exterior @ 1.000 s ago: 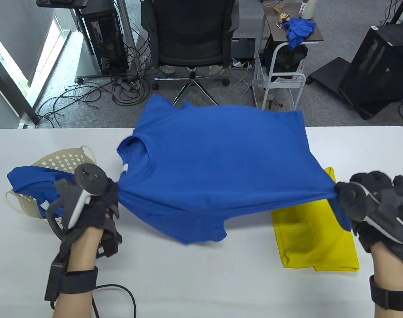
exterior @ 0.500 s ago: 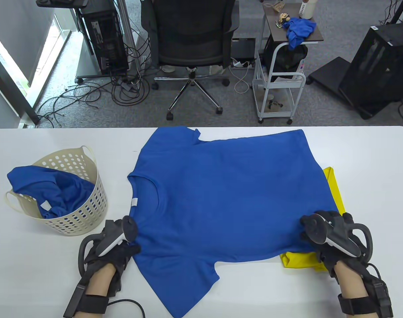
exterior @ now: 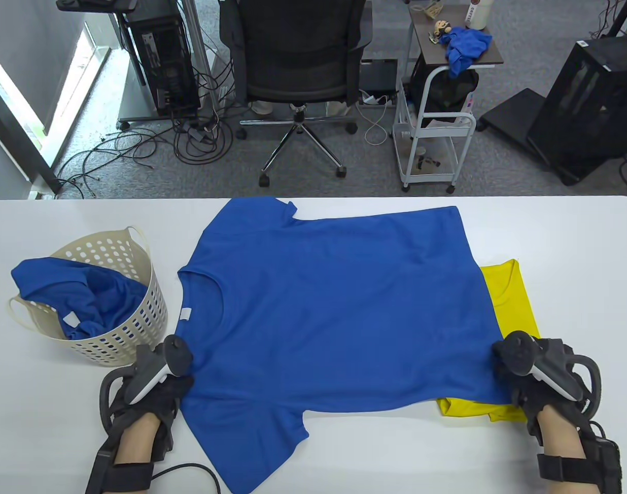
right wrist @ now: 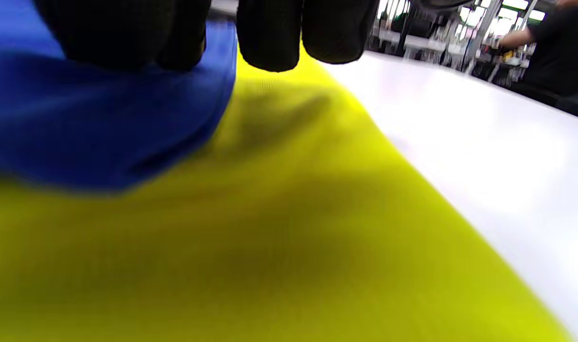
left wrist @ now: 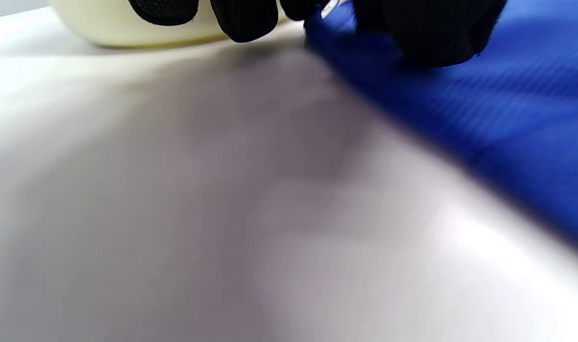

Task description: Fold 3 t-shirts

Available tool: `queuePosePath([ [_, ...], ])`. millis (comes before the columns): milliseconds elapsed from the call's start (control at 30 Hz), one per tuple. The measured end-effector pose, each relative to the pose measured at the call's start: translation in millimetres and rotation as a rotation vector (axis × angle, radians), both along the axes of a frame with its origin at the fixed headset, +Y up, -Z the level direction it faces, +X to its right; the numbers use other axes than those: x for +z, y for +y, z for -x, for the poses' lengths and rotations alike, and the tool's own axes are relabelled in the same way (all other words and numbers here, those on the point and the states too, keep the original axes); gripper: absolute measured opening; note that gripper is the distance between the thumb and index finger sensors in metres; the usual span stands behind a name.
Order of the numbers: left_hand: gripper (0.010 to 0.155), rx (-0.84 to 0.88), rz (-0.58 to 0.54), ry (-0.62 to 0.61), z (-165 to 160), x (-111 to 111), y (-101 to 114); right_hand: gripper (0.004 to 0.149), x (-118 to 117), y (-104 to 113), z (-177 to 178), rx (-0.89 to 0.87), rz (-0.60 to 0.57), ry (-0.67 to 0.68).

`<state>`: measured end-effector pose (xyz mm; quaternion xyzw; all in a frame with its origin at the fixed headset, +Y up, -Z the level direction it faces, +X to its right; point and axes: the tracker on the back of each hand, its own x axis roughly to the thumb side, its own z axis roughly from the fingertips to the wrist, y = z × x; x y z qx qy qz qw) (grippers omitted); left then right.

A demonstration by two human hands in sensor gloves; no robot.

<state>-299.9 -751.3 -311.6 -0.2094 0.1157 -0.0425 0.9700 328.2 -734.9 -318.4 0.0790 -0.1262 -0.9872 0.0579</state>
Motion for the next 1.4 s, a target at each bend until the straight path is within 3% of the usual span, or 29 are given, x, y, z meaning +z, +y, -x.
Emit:
queuePosePath([
  [67,0.058,0.024,-0.04,0.006,0.7,-0.5,1.9,0.05,-9.1,4.6,3.1,0.093,0.084,0.0],
  [200,0.053,0.007,-0.117,0.003,3.7,-2.1,4.3,0.048,-15.2,15.7,5.8,0.053,-0.15,0.0],
  [300,0.058,-0.034,-0.053,0.025,5.9,-4.5,1.9,0.05,-19.1,-3.7,4.6,0.056,0.011,-0.005],
  [333,0.059,-0.014,-0.076,0.016,6.0,-5.0,3.1,0.05,-18.6,-6.9,3.6,0.101,0.017,-0.008],
  [567,0.056,-0.061,-0.092,0.041,5.7,-6.1,3.2,0.047,-20.4,-10.1,7.2,0.111,-0.078,-0.007],
  [800,0.041,-0.112,-0.149,0.072,3.5,-8.8,-0.2,0.04,-19.1,-12.5,8.5,0.126,-0.113,-0.007],
  [967,0.041,-0.116,-0.157,0.06,7.4,-6.5,2.0,0.04,-9.7,9.6,4.8,0.168,-0.276,-0.002],
  [1067,0.043,-0.052,-0.2,0.071,11.1,-3.1,13.7,0.04,-9.8,11.8,3.5,0.161,-0.232,-0.017],
  [1100,0.044,-0.042,-0.24,0.067,9.6,-0.8,19.5,0.04,-8.3,18.1,3.8,0.189,-0.29,-0.024],
  [1167,0.044,-0.015,-0.414,0.068,6.1,7.4,39.8,0.041,2.2,45.8,3.2,0.177,-0.562,-0.078],
  [1200,0.044,0.001,-0.561,0.076,2.4,14.6,52.2,0.041,12.1,61.5,2.8,0.111,-0.746,-0.113],
  [1267,0.044,-0.046,-0.743,0.064,-4.3,25.4,66.5,0.041,23.4,75.4,1.9,0.089,-0.864,-0.127],
  [1333,0.044,-0.124,-0.7,0.019,-7.9,28.6,67.5,0.041,22.2,70.3,-2.0,0.131,-0.697,-0.072],
  [1400,0.044,-0.166,-0.461,-0.005,-8.8,25.1,58.1,0.041,13.5,51.2,-7.0,0.158,-0.362,-0.026],
])
